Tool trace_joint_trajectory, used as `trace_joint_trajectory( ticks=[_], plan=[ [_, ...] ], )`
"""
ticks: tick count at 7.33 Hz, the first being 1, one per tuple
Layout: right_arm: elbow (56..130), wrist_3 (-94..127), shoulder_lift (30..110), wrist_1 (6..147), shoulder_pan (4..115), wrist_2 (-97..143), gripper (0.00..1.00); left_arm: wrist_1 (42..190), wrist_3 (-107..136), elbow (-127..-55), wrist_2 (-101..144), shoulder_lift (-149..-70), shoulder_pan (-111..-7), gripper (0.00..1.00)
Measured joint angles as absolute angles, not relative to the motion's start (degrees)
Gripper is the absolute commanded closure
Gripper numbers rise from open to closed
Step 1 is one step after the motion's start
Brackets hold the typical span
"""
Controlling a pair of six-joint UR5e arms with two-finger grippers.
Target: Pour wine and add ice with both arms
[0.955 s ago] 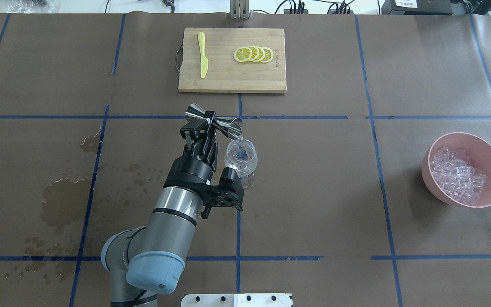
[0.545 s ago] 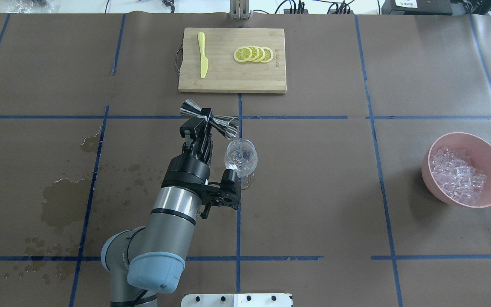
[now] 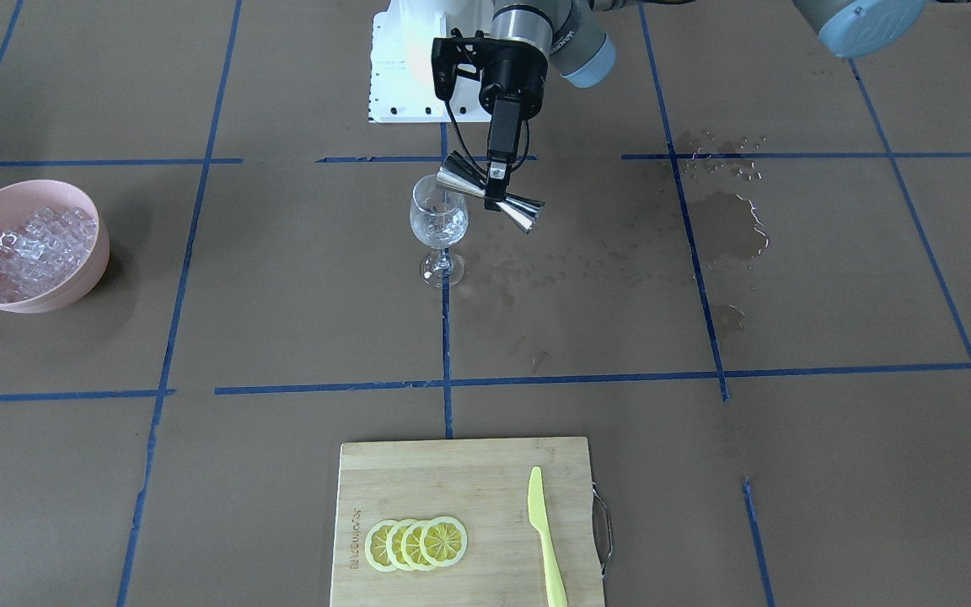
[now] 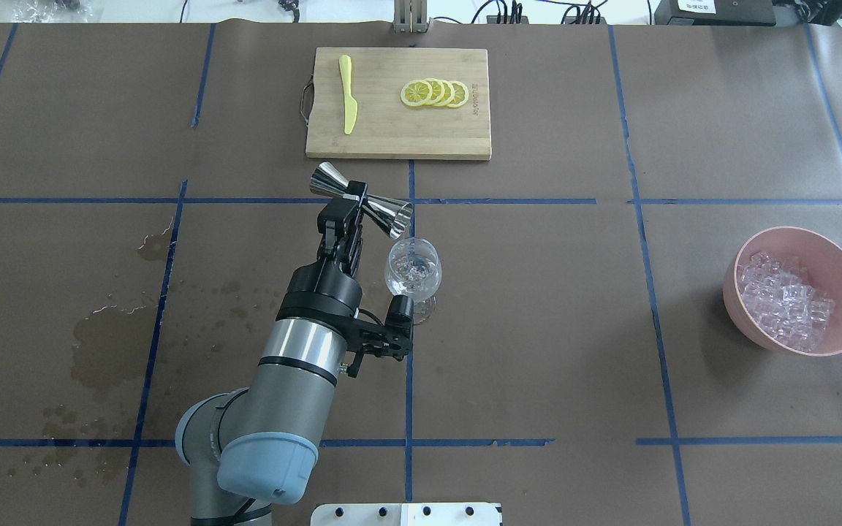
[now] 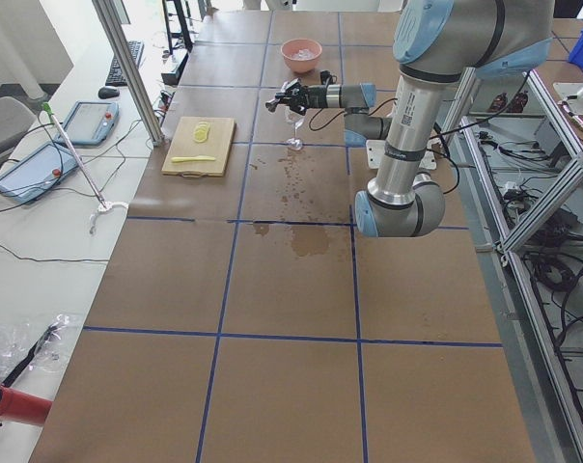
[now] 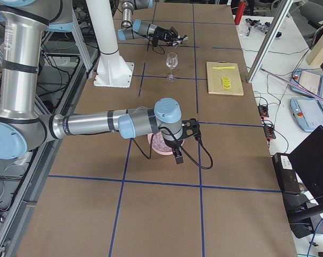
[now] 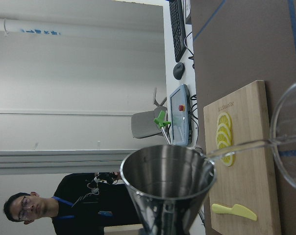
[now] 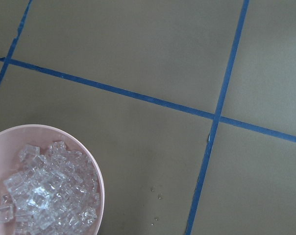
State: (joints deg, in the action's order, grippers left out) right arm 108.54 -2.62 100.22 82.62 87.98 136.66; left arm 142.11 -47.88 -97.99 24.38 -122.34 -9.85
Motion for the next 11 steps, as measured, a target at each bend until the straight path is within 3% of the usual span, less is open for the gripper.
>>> trace_joint_trajectory(
  ticks=[3,8,11],
  plan=[
    [108.62,-2.55,100.28,82.62,87.98,136.67,0.00,142.99,-47.98,-98.17,23.86,-122.33,-9.84,1.00],
    [108.66,-2.59,100.28,82.62,87.98,136.67,0.00,161.41,-48.10,-99.05,24.57,-121.33,-9.64,1.00],
    [108.72,-2.63,100.21,82.62,87.98,136.67,0.00,170.94,-48.05,-100.72,27.54,-115.89,-10.09,1.00]
  ],
)
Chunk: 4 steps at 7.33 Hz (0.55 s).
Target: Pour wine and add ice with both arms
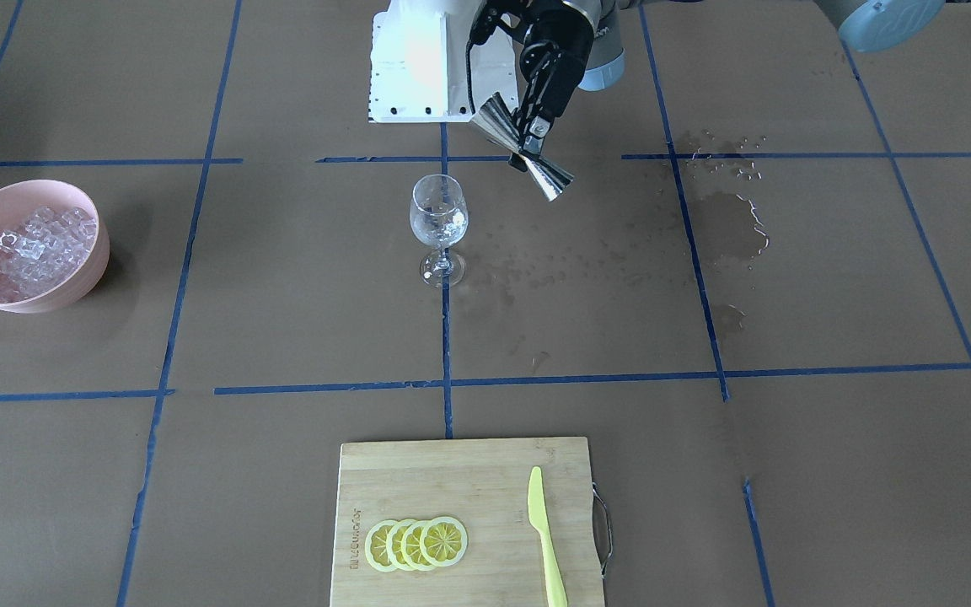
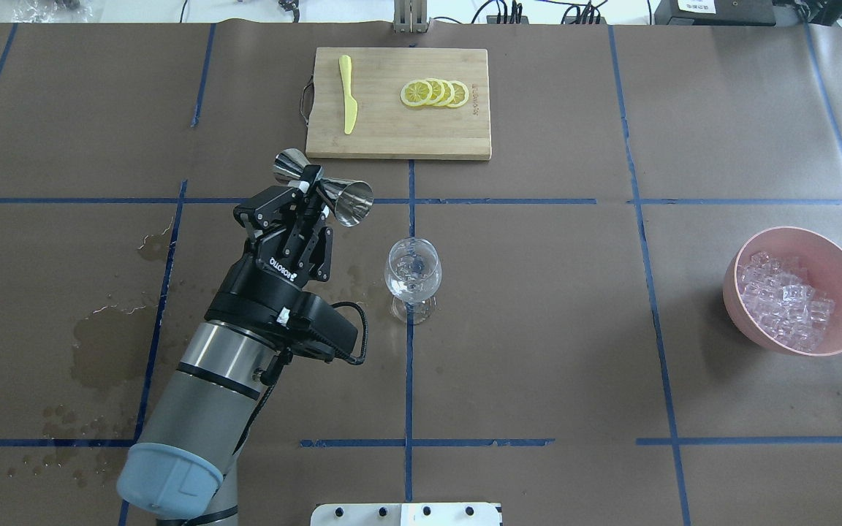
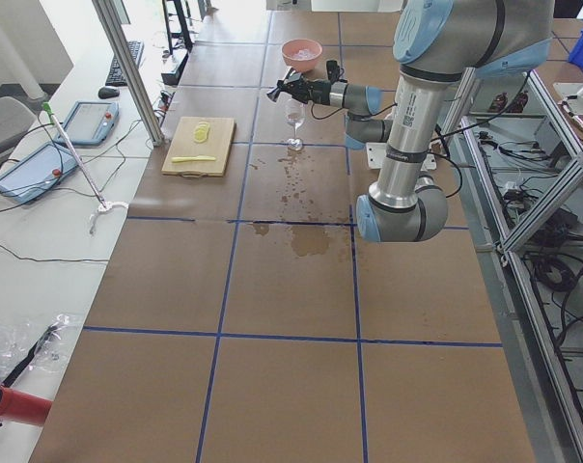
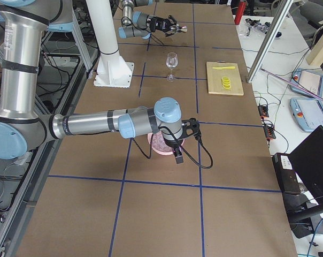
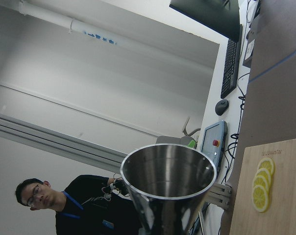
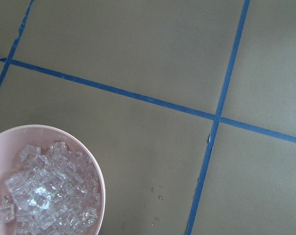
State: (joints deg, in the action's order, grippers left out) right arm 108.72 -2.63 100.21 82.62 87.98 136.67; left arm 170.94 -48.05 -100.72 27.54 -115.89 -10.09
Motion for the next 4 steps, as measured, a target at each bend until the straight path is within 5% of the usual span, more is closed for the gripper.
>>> trace_joint_trajectory(
  ticks=[4],
  plan=[
    [108.57,-2.64,100.27,82.62,87.98,136.59,0.00,186.71,-47.89,-101.17,32.58,-99.69,-10.26,1.00]
  ],
)
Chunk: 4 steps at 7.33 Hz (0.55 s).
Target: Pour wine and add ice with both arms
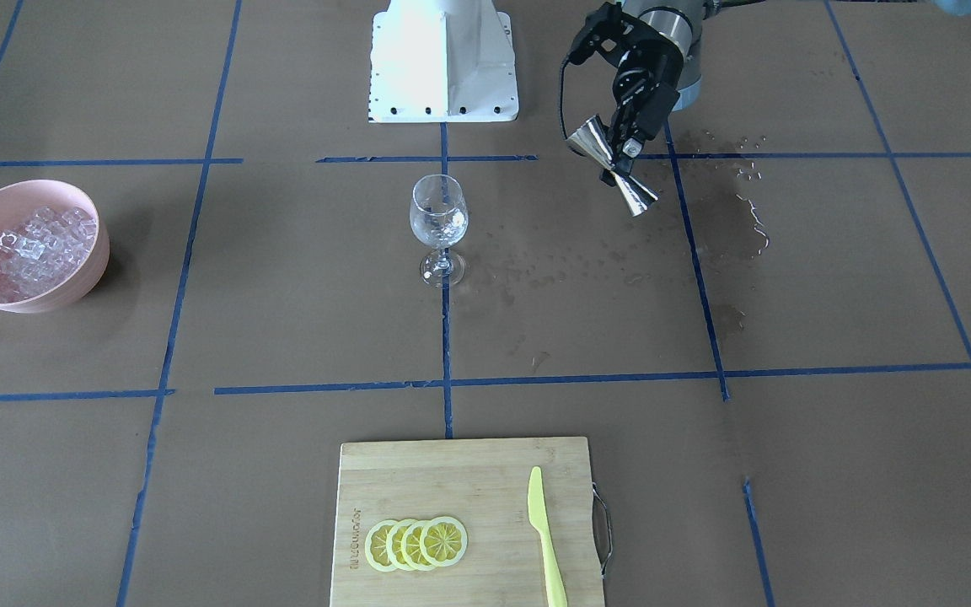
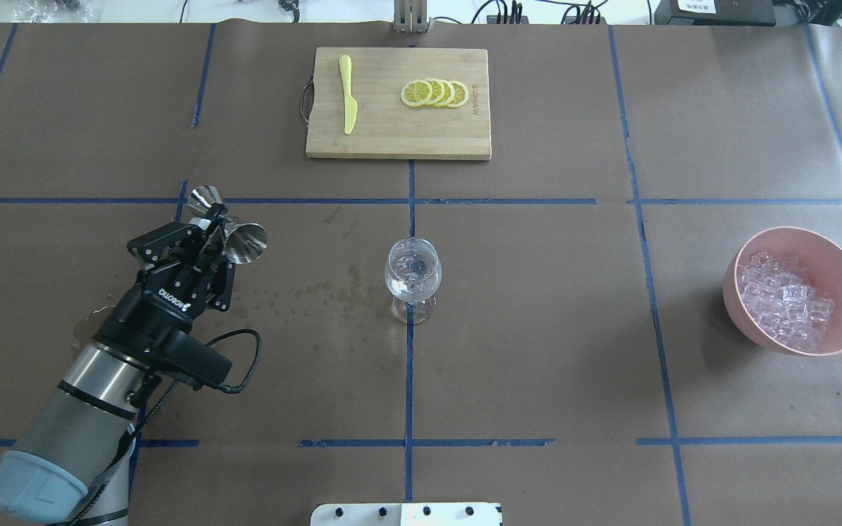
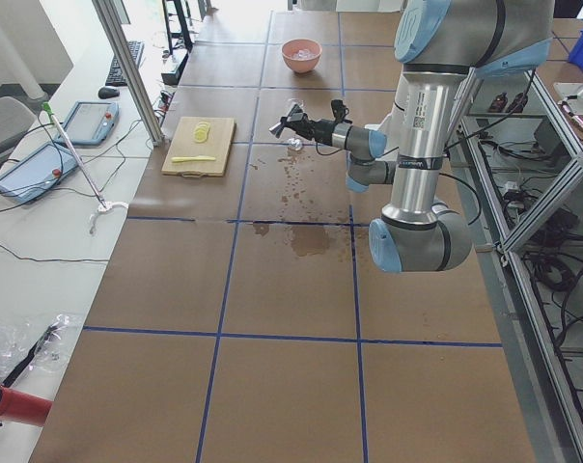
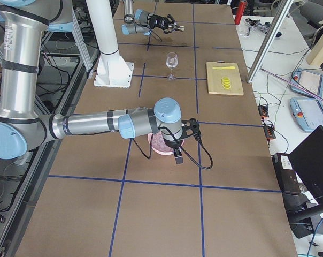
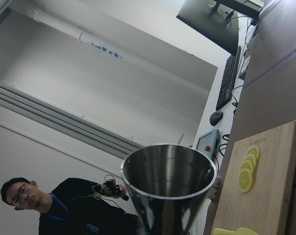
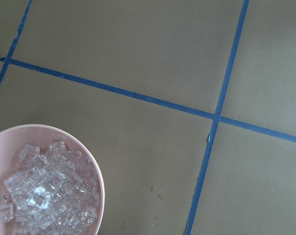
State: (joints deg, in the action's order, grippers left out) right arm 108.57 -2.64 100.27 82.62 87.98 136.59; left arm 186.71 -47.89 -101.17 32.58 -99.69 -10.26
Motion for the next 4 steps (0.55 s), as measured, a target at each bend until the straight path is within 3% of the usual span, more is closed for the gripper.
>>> trace_joint_trajectory(
  ticks=[4],
  plan=[
    [108.55,-2.64,100.29,82.62,87.98,136.58,0.00,200.73,-40.28,-100.92,35.62,-84.67,-10.24,1.00]
  ],
)
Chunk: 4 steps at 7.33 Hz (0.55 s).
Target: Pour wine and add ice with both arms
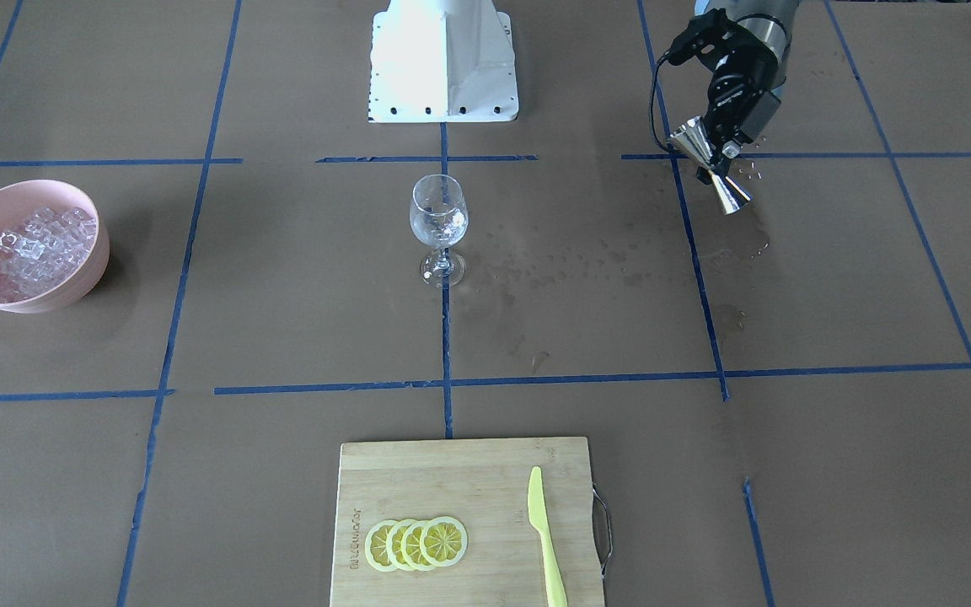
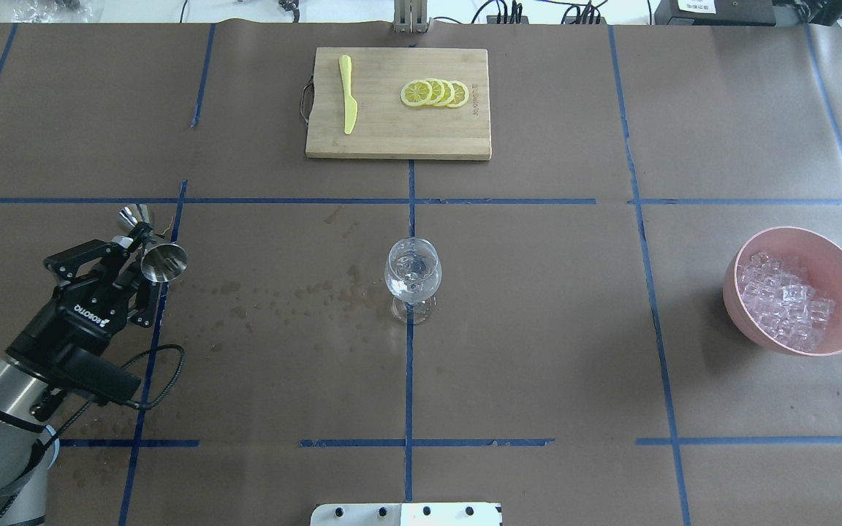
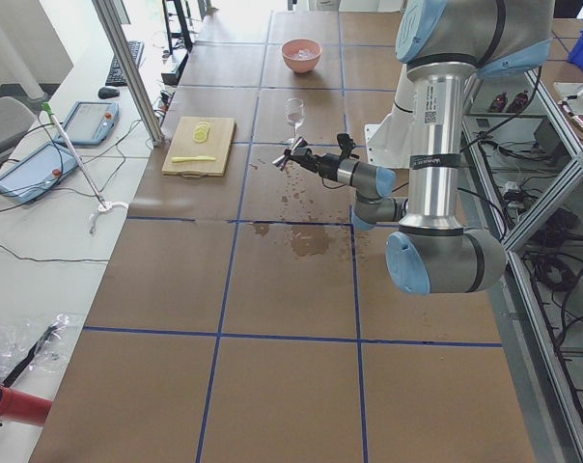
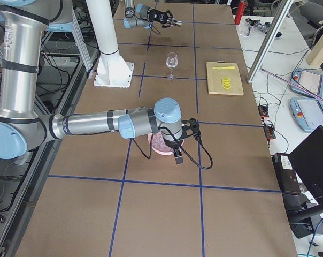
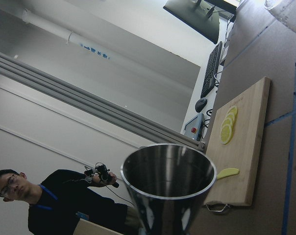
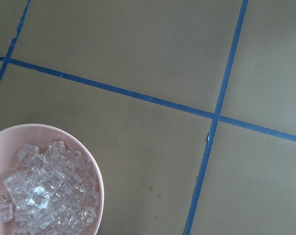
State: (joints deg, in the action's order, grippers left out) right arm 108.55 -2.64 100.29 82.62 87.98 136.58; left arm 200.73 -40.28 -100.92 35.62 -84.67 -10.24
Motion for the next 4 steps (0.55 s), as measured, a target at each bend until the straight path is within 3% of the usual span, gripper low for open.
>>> trace_joint_trajectory(
  ticks=[4],
  plan=[
    [108.59,-2.64,100.28,82.62,87.98,136.58,0.00,210.10,-5.81,-99.49,41.80,-76.57,-9.66,1.00]
  ],
)
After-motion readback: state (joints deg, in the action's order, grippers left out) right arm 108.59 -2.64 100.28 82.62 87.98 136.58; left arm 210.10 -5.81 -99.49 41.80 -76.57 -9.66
